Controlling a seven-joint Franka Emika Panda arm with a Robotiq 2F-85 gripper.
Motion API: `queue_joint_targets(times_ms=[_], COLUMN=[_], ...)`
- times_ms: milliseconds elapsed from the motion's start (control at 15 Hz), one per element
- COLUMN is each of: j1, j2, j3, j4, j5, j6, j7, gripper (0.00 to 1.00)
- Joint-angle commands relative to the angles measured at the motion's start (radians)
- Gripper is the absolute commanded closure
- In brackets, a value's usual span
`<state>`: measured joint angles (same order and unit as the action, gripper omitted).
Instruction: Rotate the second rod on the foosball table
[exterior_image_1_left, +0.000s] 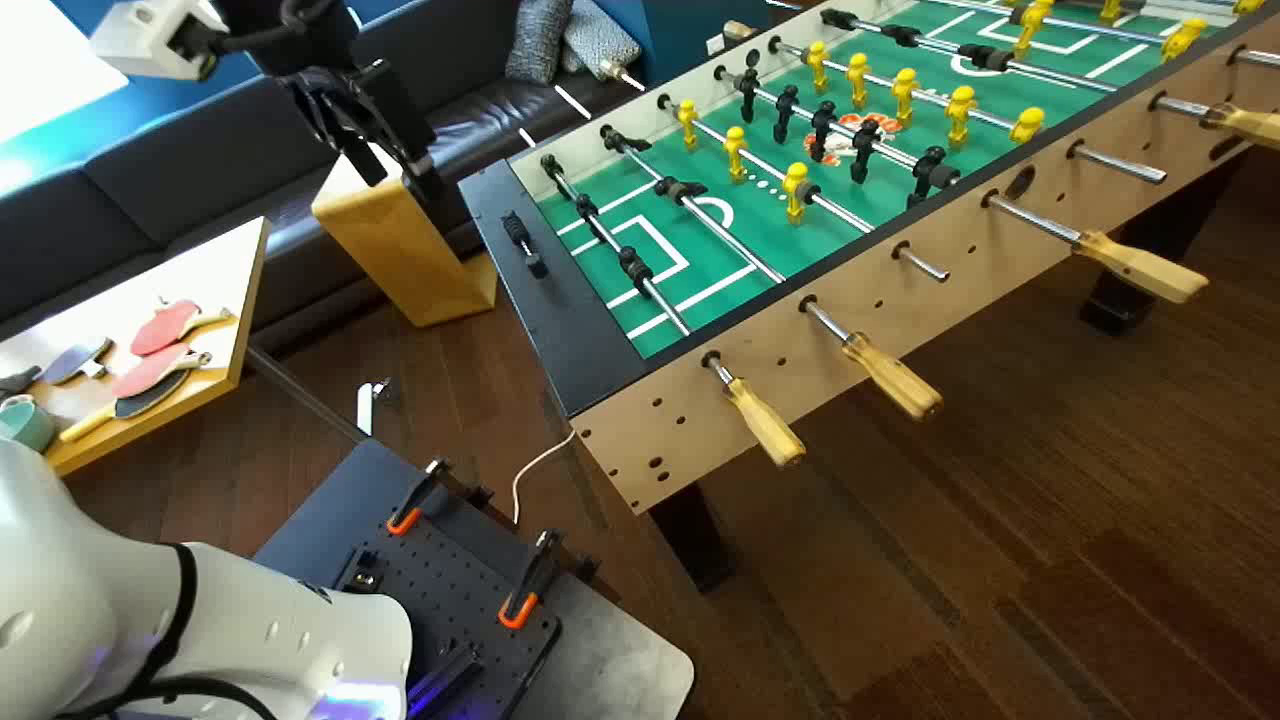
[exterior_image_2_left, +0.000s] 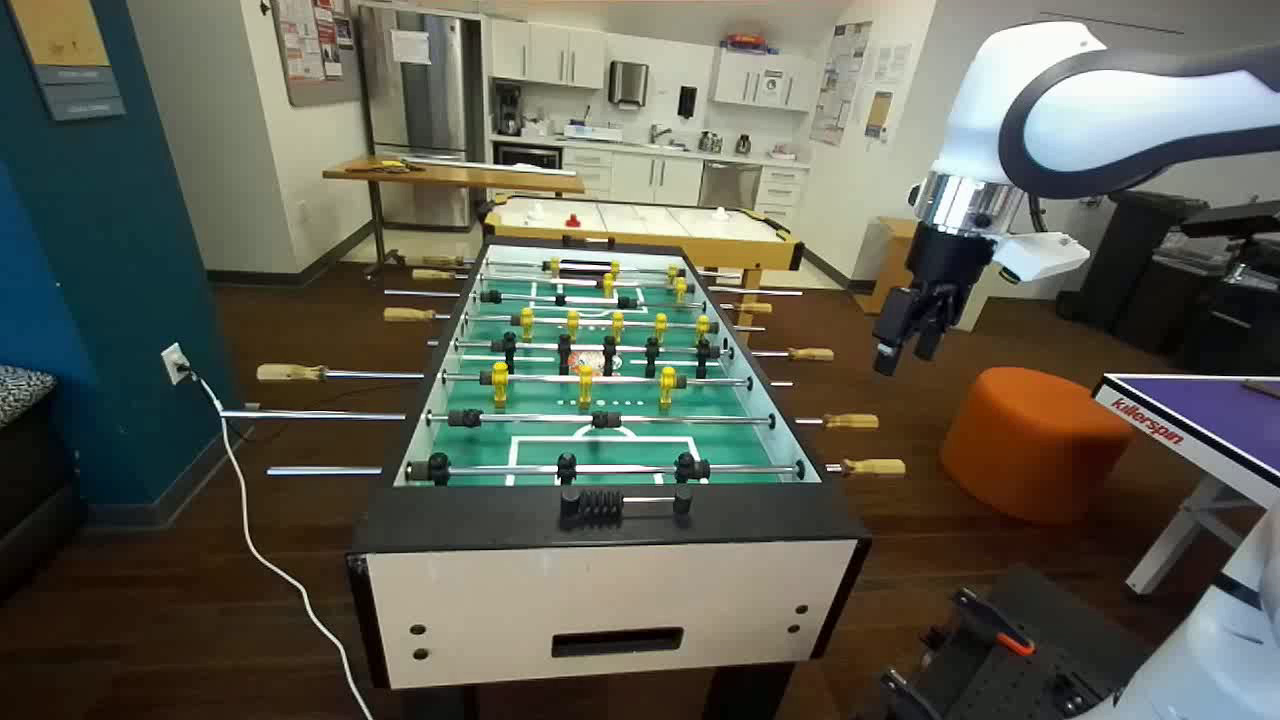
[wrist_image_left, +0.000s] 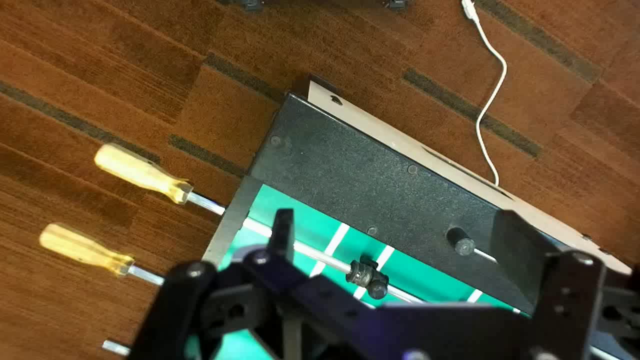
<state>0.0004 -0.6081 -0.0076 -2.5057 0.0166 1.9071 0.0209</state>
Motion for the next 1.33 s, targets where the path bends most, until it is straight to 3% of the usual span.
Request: queue_joint_targets(times_ms=[0, 667, 867, 1267], j1=[-0.003, -0.008, -0.037, -0.096], j2=[0.0, 0.003, 0.007, 0.117], j3=[0.002, -0.005, -0.069, -0.274], j4=[0.002, 0.009, 0.049, 0.186], j5=[0.001, 0.001, 0.018, 0.063], j6=[-0.002, 0.004, 0.005, 0.005], j7=[-0.002, -0.004, -0.034, -0.19], gripper=[0.0, 0.0, 0.0, 0.0])
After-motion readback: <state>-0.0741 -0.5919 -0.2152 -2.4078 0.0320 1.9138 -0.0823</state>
